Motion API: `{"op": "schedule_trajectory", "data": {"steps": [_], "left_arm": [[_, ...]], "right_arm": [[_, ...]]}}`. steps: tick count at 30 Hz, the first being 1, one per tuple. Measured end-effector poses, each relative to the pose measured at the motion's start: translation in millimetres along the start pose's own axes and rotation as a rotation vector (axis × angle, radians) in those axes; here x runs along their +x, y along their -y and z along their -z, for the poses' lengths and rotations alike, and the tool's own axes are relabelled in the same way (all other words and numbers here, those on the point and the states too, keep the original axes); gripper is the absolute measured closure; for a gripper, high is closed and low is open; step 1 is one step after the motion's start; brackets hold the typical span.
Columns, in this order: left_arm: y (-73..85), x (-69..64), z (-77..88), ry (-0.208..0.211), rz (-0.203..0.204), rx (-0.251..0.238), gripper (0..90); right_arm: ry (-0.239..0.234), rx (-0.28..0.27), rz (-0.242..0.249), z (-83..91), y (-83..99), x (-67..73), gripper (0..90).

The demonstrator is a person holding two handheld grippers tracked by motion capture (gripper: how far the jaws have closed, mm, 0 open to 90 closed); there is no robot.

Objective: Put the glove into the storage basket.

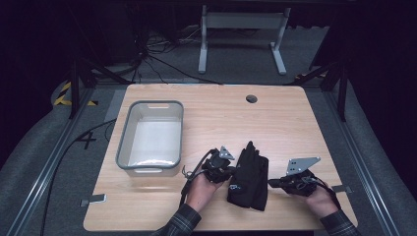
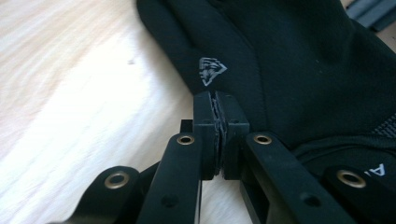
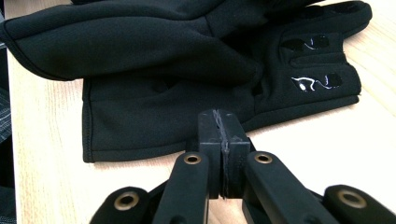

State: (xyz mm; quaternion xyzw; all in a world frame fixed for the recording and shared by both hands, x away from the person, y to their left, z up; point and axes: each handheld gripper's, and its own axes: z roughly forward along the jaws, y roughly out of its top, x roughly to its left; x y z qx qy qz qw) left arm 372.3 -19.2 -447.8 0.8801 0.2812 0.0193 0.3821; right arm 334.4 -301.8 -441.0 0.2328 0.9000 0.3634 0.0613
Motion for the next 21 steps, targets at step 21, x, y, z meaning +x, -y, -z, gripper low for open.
{"op": "schedule_trajectory", "data": {"steps": [21], "left_arm": [[-17.3, -28.5, -24.9, 0.039, -0.088, -0.018, 87.5]], "right_arm": [[0.047, -0.105, -0.001, 29.0, -13.3, -4.5, 90.0]]}}
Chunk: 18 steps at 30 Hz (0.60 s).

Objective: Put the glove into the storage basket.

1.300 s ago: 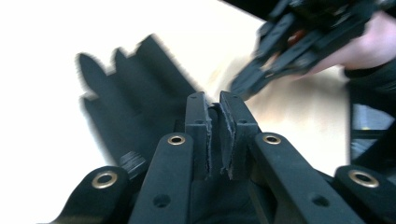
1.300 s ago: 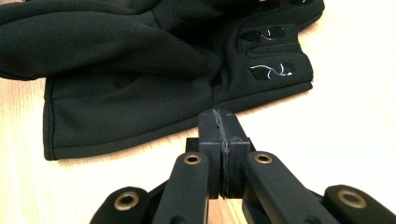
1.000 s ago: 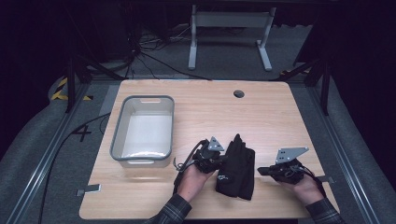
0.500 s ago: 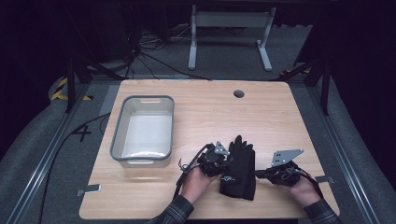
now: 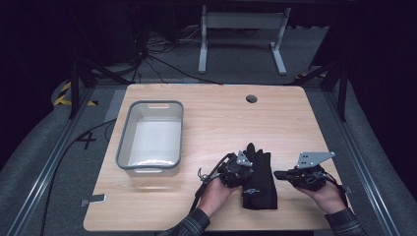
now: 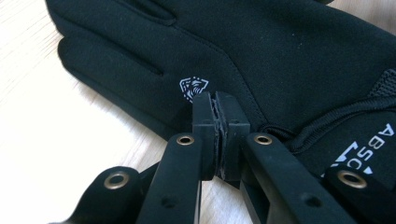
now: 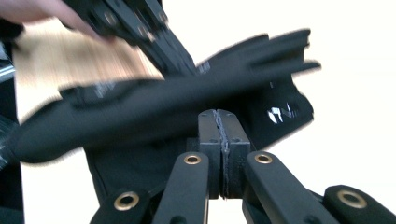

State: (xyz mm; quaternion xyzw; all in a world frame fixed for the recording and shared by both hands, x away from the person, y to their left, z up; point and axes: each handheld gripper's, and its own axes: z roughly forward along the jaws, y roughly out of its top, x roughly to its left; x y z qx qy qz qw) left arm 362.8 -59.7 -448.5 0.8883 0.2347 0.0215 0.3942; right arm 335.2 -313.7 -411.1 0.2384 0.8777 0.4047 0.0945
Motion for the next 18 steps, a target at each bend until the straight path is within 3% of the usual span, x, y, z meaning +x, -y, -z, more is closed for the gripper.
{"op": "schedule_trajectory", "data": {"steps": [5, 8, 13, 18], "left_arm": [[-2.5, -0.7, -2.7, 0.001, -0.004, 0.008, 87.0], [-3.0, -1.0, -3.2, 0.001, -0.003, 0.006, 87.0], [-2.7, -1.9, -2.5, 0.004, -0.006, -0.002, 87.0], [-2.1, -1.8, -5.5, 0.011, -0.011, 0.019, 86.6]], "right_arm": [[-0.014, -0.04, 0.025, 0.3, -17.3, 5.0, 90.0], [-0.025, -0.024, 0.041, -6.9, -20.5, 7.8, 90.0], [-0.017, 0.028, 0.011, -15.2, -5.2, -0.4, 90.0], [-0.012, 0.072, -0.036, -18.2, 12.6, -11.4, 90.0]]}}
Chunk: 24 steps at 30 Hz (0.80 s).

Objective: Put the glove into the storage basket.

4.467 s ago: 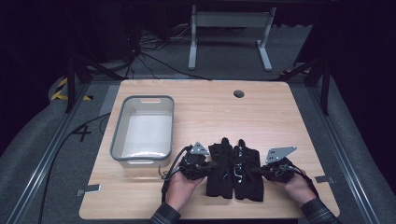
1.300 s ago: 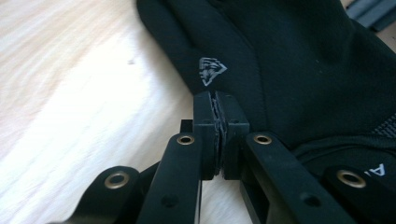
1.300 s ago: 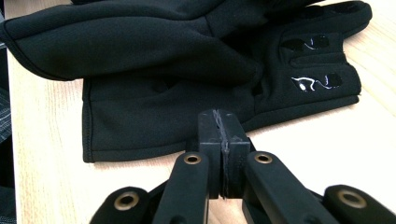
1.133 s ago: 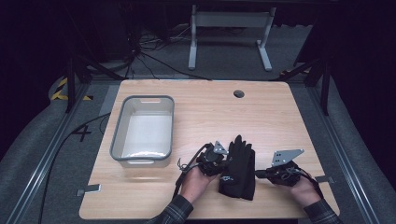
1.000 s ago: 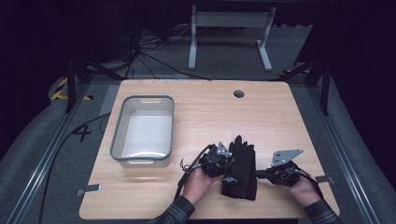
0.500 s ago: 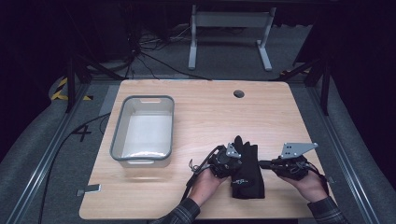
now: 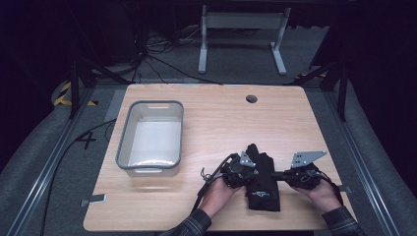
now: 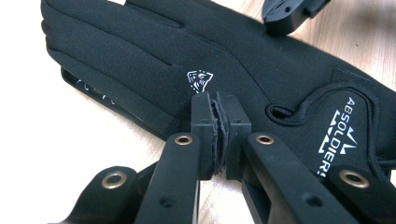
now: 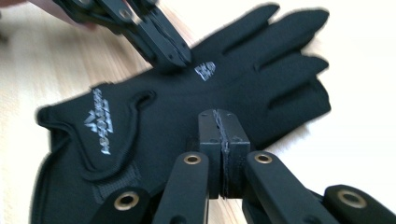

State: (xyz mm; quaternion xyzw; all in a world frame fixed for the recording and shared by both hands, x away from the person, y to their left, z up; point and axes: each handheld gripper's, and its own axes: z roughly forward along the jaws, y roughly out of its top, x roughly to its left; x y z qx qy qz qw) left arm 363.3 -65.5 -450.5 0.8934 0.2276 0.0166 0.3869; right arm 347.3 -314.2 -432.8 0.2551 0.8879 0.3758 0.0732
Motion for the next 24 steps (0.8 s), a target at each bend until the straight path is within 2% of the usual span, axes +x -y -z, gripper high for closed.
{"op": "schedule_trajectory", "data": {"steps": [8, 10, 12, 16, 21, 24], "left_arm": [[1.6, 0.5, -4.6, -0.006, -0.006, 0.015, 86.2], [1.9, 2.4, -4.0, -0.02, -0.008, 0.021, 86.3], [2.5, 4.5, -3.2, -0.022, 0.002, 0.016, 86.3], [4.0, 11.5, 0.1, -0.034, 0.017, 0.017, 86.2], [6.0, 20.9, 5.4, -0.042, 0.045, 0.021, 86.1], [6.1, 24.9, 8.2, -0.048, 0.047, 0.029, 86.1]], "right_arm": [[-0.007, 0.049, -0.003, -12.8, 6.2, -2.4, 90.0], [-0.01, 0.073, 0.003, -15.9, 7.2, -0.6, 90.0], [-0.015, 0.071, 0.003, -16.6, 7.3, 0.3, 90.0], [-0.032, 0.068, 0.025, -21.0, 3.7, 7.3, 90.0], [-0.078, 0.068, 0.069, -33.7, -5.5, 23.6, 90.0], [-0.093, 0.067, 0.091, -40.0, -10.2, 31.1, 90.0]]}}
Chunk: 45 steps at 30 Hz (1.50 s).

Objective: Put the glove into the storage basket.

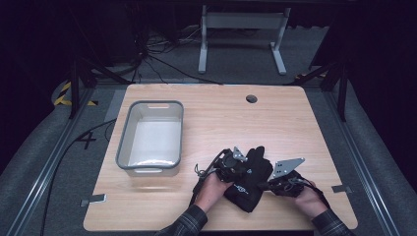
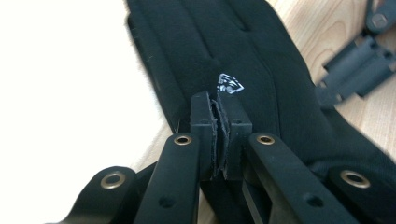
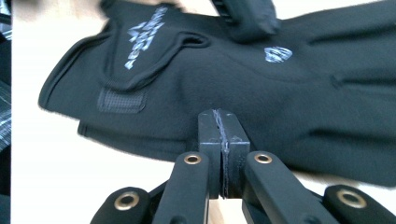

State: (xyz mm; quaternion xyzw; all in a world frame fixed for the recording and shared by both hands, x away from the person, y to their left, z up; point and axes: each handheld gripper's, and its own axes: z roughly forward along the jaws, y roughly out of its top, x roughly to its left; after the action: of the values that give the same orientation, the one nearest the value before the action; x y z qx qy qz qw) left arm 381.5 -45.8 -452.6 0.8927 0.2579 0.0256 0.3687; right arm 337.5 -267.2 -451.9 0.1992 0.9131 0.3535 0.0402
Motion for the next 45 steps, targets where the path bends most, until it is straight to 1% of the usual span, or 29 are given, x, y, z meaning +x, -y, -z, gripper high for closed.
{"op": "schedule_trajectory", "data": {"steps": [2, 8, 12, 13, 17, 19, 21, 22, 24, 25, 26, 27, 28, 31, 34, 37, 38, 40, 43, 45], "left_arm": [[-0.1, 2.7, 0.6, 0.001, -0.001, -0.001, 86.0], [-0.1, 6.7, 2.4, -0.003, 0.004, 0.0, 86.0], [-0.2, 6.9, 4.5, -0.006, 0.005, -0.001, 84.8], [0.3, 8.0, 7.4, -0.004, 0.014, 0.0, 84.1], [0.9, 10.1, 13.1, -0.003, 0.019, -0.013, 81.9], [1.3, 10.6, 15.9, -0.005, 0.022, -0.015, 81.7], [2.1, 12.2, 22.6, -0.001, 0.022, -0.022, 78.4], [2.1, 12.2, 22.6, -0.001, 0.022, -0.022, 76.8], [3.8, 14.4, 27.2, 0.011, 0.027, -0.033, 71.2], [4.6, 15.0, 28.5, 0.017, 0.032, -0.031, 68.2], [4.6, 15.0, 28.5, 0.017, 0.032, -0.031, 65.1], [5.7, 16.2, 30.3, 0.015, 0.031, -0.032, 65.1], [6.3, 16.5, 31.0, 0.017, 0.036, -0.037, 60.6], [7.2, 17.7, 33.7, 0.023, 0.044, -0.053, 53.0], [7.8, 18.0, 35.0, 0.038, 0.041, -0.053, 46.0], [7.7, 18.4, 32.4, 0.041, 0.045, -0.067, 40.0], [7.4, 18.9, 30.3, 0.042, 0.041, -0.063, 38.3], [7.1, 18.5, 25.0, 0.054, 0.04, -0.037, 34.4], [6.8, 16.4, 15.7, 0.076, 0.035, -0.014, 31.2], [6.3, 15.0, 12.6, 0.075, 0.032, -0.005, 29.9]], "right_arm": [[-0.01, -0.002, 0.018, -5.5, -5.1, 4.6, 90.0], [-0.017, -0.01, 0.032, -10.6, -10.0, 8.5, 90.0], [-0.018, -0.038, 0.006, -3.3, -6.5, 5.8, 90.0], [-0.012, -0.044, 0.0, -0.3, -4.9, 4.8, 90.0], [0.013, -0.075, -0.027, 11.6, 1.0, 0.2, 89.9], [0.021, -0.08, -0.035, 14.7, 2.7, -0.8, 89.9], [0.044, -0.094, -0.05, 25.2, 9.6, -4.5, 89.6], [0.054, -0.099, -0.056, 28.7, 12.2, -5.4, 89.2], [0.07, -0.105, -0.07, 34.9, 16.8, -7.4, 84.3], [0.084, -0.108, -0.08, 38.2, 19.6, -8.7, 82.0], [0.084, -0.108, -0.08, 38.2, 19.6, -8.7, 82.0], [0.096, -0.111, -0.096, 41.5, 22.6, -10.0, 80.2], [0.113, -0.115, -0.113, 45.1, 27.2, -12.3, 75.0], [0.167, -0.113, -0.136, 51.1, 36.2, -14.9, 63.5], [0.231, -0.105, -0.186, 59.1, 53.6, -18.7, 47.1], [0.278, -0.103, -0.221, 65.8, 70.9, -23.4, 38.1], [0.287, -0.101, -0.224, 67.4, 74.4, -24.6, 36.8], [0.312, -0.098, -0.238, 71.1, 83.4, -27.7, 32.7], [0.321, -0.089, -0.25, 71.9, 88.4, -30.7, 30.9], [0.324, -0.084, -0.247, 71.5, 89.1, -31.6, 30.8]]}}
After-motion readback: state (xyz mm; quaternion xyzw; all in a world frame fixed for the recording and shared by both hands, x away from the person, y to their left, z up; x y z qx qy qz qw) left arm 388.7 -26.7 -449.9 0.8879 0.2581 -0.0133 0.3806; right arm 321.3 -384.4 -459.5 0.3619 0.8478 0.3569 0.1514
